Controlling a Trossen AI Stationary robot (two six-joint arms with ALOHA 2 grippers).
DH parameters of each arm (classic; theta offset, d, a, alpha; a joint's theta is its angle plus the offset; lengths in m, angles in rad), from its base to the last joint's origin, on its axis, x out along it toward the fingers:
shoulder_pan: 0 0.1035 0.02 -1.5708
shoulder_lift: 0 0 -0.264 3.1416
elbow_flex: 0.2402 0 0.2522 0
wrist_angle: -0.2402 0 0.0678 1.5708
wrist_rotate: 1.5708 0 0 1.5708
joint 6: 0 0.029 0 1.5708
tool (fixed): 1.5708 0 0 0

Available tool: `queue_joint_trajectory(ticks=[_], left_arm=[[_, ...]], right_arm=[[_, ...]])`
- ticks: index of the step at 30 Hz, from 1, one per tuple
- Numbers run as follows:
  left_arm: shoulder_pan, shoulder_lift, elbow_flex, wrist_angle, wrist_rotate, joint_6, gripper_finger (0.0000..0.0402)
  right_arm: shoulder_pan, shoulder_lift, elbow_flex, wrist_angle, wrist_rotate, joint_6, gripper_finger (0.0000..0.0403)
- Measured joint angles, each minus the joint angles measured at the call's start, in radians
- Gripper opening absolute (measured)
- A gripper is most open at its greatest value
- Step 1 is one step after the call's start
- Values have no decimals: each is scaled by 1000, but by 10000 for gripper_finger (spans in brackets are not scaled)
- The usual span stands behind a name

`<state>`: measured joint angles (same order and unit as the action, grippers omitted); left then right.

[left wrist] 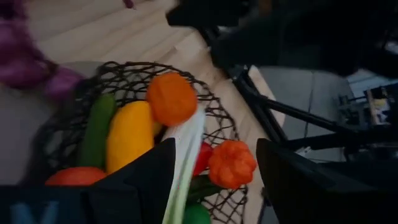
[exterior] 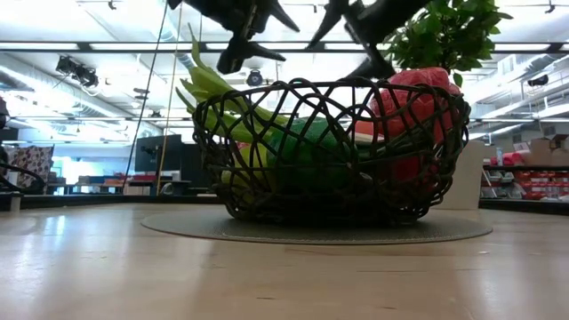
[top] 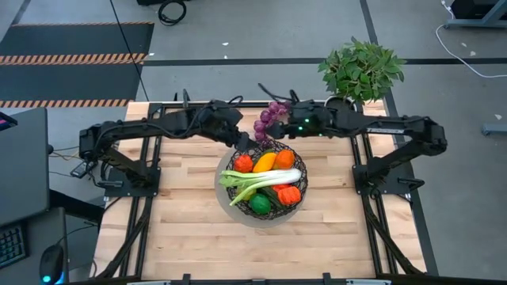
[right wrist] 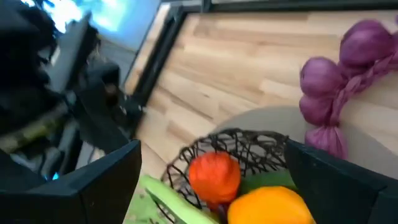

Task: Build produce basket
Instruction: Put the purple garlic into the black wire basket

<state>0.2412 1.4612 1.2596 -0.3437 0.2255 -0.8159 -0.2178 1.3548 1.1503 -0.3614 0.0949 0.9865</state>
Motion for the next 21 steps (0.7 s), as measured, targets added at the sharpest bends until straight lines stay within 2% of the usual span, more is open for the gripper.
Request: queue_joint_trajectory(ticks=[4,7,16,21], left_arm=[[35,-50,-1,-75,0,42,231],[70,-116,-1,-137,-11,79,231],[134,-293,-1,-195,-121,121,231],[126,-329,-1,-201,-135,106,231]], right_arm=[[-27,33,0,0,-57,-22,396],[-44,37,0,1,-56,-32,396],[-100,68,0,-3,192,-12,396],[-146,151,0,9,179,108,396]])
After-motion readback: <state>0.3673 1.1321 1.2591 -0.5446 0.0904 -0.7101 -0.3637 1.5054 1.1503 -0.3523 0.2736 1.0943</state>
